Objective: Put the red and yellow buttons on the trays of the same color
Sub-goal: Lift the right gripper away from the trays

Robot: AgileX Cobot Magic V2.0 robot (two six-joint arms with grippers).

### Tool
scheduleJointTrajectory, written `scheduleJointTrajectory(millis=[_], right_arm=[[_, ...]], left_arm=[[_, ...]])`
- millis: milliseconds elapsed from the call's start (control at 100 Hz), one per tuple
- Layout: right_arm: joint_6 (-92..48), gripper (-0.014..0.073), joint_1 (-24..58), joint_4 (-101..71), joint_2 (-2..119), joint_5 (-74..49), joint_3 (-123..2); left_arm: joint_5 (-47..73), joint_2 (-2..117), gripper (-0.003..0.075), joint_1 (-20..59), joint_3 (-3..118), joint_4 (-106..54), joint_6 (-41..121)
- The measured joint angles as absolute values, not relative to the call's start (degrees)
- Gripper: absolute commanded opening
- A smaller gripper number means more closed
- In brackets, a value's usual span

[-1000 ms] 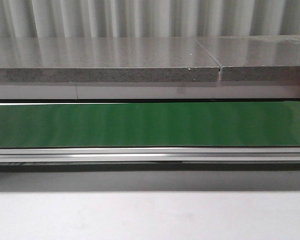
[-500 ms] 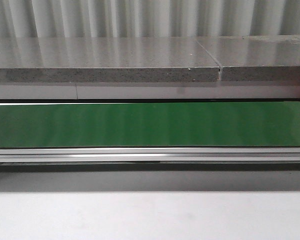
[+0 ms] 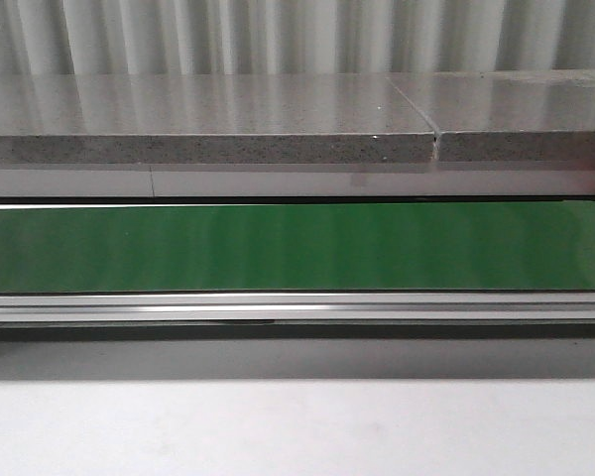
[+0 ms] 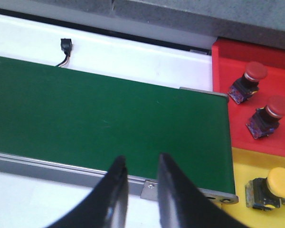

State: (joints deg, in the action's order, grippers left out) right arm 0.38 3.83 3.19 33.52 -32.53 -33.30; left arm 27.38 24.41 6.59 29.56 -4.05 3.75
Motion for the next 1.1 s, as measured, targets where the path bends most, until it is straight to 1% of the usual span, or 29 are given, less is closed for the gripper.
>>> scheduleJointTrajectory(millis=[60,100,850,890,960,1030,1070,1080,1100], right_arm=[[0.4,-0.0074,3.8,3.2,32.1,-32.2,-33.0],[0.4,-0.0063,3.8,3.2,31.6,-32.1,-32.9],[0.4,-0.0067,3.8,3.2,31.2,-31.9,-32.5],[0.4,-0.0067,3.8,3.2,31.2,-31.9,-32.5],[0.4,-0.0067,3.8,3.2,31.2,-31.9,-32.5],[0.4,-0.0067,3.8,3.2,31.2,-31.9,-32.5],[0.4,-0.0067,3.8,3.2,31.2,-31.9,-32.5],[0.4,-0.0067,3.8,3.2,31.2,-31.9,-32.5],[0.4,-0.0067,3.8,3.2,31.2,-31.9,-32.5]], left_arm=[[27.4,24.4,-0.002,6.6,29.6,-4.1,3.8],[27.4,24.4,-0.002,6.6,29.6,-4.1,3.8],[27.4,24.4,-0.0011,6.6,29.2,-4.1,3.8],[27.4,24.4,0.0008,6.6,29.0,-4.1,3.8],[27.4,24.4,0.0087,6.6,28.8,-4.1,3.8],[27.4,24.4,0.0218,6.6,28.8,-4.1,3.8],[27.4,24.4,0.0318,6.6,28.7,-4.1,3.8],[27.4,24.4,0.0353,6.6,28.7,-4.1,3.8],[27.4,24.4,0.0389,6.6,28.7,-4.1,3.8]])
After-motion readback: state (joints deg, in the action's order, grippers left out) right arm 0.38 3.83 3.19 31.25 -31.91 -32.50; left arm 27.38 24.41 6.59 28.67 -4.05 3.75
